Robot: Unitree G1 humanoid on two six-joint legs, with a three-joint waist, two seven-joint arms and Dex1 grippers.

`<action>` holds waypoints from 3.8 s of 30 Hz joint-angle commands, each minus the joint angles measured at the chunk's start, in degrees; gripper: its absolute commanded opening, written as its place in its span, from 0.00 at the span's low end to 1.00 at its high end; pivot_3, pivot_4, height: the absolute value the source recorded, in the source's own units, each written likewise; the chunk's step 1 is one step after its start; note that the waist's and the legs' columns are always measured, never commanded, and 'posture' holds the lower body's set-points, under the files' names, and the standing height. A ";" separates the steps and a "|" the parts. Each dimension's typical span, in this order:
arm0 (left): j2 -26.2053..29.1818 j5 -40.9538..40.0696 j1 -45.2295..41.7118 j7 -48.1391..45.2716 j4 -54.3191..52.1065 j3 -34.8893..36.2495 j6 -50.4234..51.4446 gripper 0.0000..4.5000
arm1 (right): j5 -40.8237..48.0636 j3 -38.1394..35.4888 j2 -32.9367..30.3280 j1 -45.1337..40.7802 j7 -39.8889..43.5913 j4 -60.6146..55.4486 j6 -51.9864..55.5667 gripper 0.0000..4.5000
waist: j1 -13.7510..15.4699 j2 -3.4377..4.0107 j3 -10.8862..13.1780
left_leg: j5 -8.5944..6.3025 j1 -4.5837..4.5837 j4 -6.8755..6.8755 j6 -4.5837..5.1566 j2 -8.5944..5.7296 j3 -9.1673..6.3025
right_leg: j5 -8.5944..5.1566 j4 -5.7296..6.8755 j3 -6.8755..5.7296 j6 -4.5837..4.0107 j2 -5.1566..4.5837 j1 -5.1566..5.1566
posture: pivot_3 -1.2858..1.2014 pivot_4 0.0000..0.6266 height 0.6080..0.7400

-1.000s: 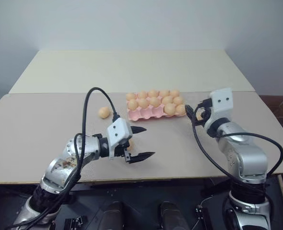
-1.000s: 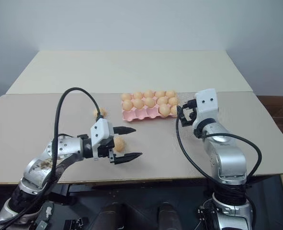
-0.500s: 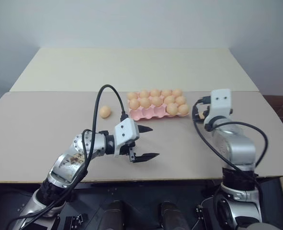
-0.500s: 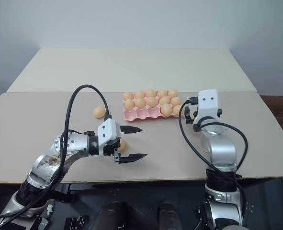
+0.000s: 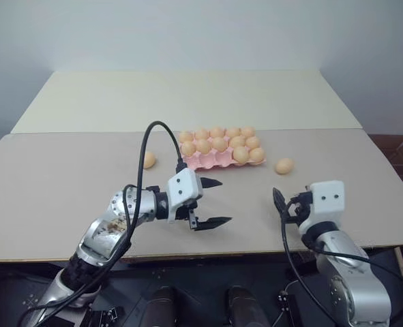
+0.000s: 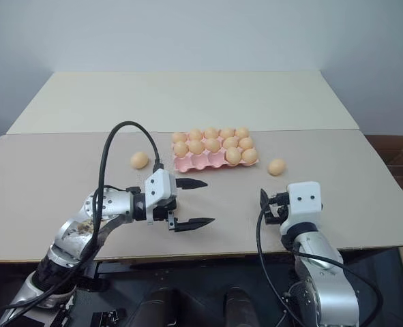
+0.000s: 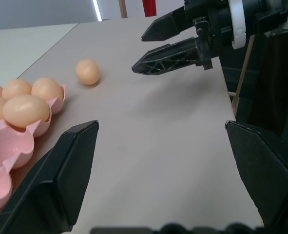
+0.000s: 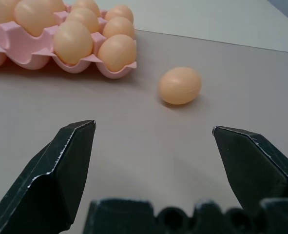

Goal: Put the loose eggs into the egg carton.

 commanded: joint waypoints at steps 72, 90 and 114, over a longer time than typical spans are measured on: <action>4.05 -1.87 3.13 2.23 -3.66 5.69 3.41 1.00 | -8.61 -3.55 0.99 -26.34 -14.31 26.76 2.61 1.00 | -1.22 0.03 -0.01 | 0.05 -0.06 -0.06 -0.04 -0.01 -0.03 | 0.05 0.05 0.00 -0.03 0.00 -0.08 | 0.52 0.24 1.00; 3.86 -0.62 2.37 1.04 -1.66 4.98 1.42 1.00 | -5.79 -9.29 2.58 -33.26 -16.90 42.48 -2.67 0.56 | -1.33 0.03 -0.01 | 0.05 -0.08 -0.06 -0.03 -0.02 -0.02 | 0.05 0.04 0.02 -0.03 -0.02 -0.08 | 0.52 0.24 1.00; 10.16 -2.89 5.73 8.26 -7.90 13.76 12.78 1.00 | -2.53 11.71 7.13 -35.59 -4.24 25.33 -0.25 0.43 | -1.13 0.03 -0.01 | 0.06 -0.06 -0.07 -0.06 0.00 -0.09 | 0.06 0.05 -0.05 -0.04 0.00 -0.08 | 0.52 0.24 1.00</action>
